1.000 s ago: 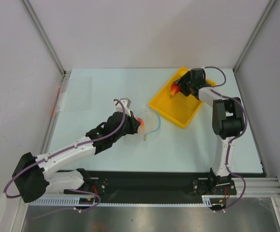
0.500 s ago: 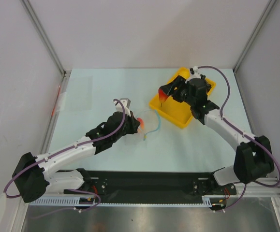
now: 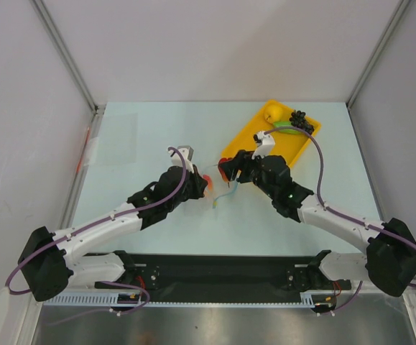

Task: Place the food in the zip-top bag and seal the zipper
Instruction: Place the fake fruit in the zipper food storage bag.

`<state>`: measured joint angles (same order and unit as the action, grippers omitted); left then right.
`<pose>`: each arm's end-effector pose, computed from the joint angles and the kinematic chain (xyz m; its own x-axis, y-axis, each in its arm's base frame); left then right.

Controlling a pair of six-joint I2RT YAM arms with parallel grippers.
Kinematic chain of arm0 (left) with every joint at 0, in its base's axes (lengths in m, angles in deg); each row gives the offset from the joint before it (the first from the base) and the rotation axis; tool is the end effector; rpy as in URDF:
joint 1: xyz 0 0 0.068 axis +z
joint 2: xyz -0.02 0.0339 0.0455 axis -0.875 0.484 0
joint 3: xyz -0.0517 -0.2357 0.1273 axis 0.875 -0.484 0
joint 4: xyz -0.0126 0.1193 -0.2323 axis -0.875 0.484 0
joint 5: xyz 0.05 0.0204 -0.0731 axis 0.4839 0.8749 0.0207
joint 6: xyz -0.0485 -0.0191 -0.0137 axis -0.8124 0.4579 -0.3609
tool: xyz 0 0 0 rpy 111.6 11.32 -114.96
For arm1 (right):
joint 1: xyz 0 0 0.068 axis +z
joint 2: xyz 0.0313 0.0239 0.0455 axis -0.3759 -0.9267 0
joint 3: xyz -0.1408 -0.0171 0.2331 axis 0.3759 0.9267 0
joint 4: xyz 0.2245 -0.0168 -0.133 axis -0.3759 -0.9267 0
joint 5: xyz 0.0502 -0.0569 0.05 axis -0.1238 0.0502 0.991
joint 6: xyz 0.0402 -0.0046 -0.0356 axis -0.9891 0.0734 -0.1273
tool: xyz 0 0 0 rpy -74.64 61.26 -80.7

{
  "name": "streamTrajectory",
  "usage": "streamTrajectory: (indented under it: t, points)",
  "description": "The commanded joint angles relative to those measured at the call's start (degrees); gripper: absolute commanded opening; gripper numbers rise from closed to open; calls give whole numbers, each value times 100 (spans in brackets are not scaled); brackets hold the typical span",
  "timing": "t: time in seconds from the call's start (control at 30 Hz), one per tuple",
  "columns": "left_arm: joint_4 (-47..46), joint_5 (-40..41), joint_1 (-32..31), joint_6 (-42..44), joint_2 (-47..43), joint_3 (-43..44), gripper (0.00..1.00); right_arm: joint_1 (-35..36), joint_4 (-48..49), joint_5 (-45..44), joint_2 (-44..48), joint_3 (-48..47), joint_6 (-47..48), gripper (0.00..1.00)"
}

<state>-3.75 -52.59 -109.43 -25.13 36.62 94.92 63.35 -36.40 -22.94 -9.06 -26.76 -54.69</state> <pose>0.1776 -0.1849 0.2666 -0.5664 -0.2124 -0.7963 0.2705 0.8648 -0.4231 0.2172 0.1865 0.2808 -0.4126 0.2836 -0.8657 -0.4445 0.7668 0.4631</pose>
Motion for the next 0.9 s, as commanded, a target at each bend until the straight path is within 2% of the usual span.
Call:
streamTrajectory:
  t: [0.0,0.27,0.7,0.8,0.83,0.87]
  points:
    - [-80,-17,30,24,-120,121,0,274,642,-590,-6,113,403,33]
    - [-159,-289,65,-38,-112,138,0,662,1240,-678,-137,325,579,29]
    - [-598,-931,294,-249,-305,-116,0,838,1416,-863,-709,202,597,38]
    - [-678,-948,320,-240,-419,-178,0,821,1512,-1109,-814,255,491,62]
    - [-704,-957,329,-231,-436,-196,0,786,1522,-1066,-832,246,491,74]
    - [-722,-966,329,-240,-428,-205,0,751,1478,-1039,-832,229,430,78]
